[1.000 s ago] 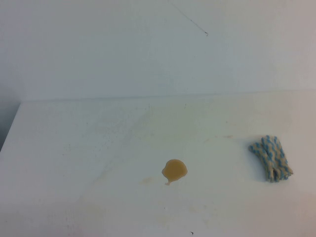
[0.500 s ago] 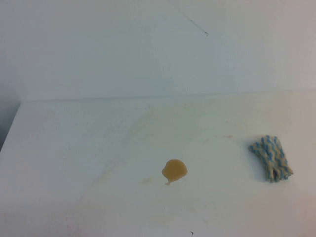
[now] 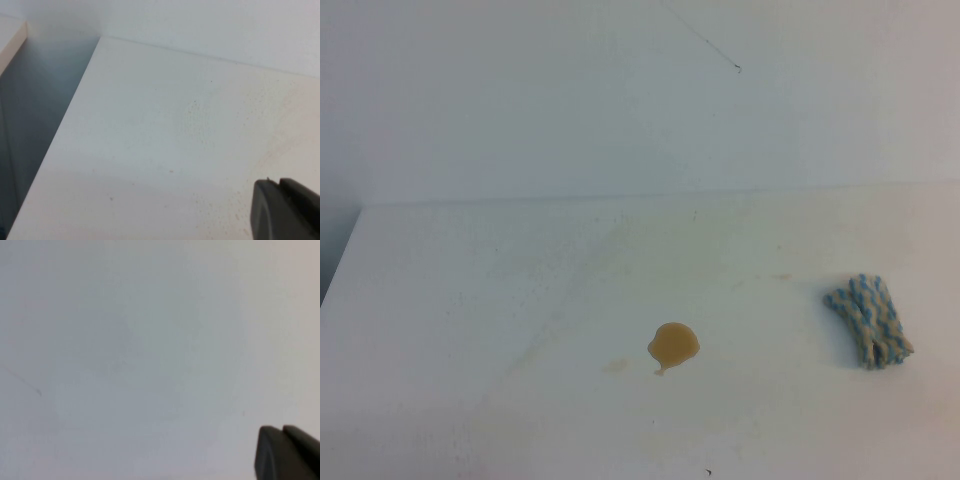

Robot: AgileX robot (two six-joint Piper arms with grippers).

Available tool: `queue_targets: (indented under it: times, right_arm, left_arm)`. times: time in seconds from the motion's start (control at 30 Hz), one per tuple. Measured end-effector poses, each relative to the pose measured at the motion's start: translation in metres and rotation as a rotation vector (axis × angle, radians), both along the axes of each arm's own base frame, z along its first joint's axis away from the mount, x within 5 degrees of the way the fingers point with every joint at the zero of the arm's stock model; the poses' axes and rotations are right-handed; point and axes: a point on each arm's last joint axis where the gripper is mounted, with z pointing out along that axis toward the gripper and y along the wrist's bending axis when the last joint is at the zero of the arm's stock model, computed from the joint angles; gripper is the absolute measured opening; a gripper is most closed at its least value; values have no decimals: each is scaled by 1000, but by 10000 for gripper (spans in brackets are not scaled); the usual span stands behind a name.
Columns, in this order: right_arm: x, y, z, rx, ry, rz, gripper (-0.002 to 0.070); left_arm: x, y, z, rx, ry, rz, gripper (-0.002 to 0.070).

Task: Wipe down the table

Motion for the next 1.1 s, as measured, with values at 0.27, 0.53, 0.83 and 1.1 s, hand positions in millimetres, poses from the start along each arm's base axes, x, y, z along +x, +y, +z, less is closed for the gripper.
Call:
queue_targets:
  times: [0.27, 0.53, 0.83, 1.1]
  right_arm:
    - [-2, -1, 7, 94, -90, 12, -2]
    - [-3, -6, 6, 317, -111, 26, -2]
    - [-4, -10, 9, 584, -186, 67, -2]
    - [-15, -3, 50, 340, -257, 84, -2]
  left_arm:
    - [0, 0, 0, 0, 0, 0, 1]
    - [0, 0, 0, 0, 0, 0, 1]
    - [0, 0, 0, 0, 0, 0, 1]
    - [0, 0, 0, 0, 0, 0, 1]
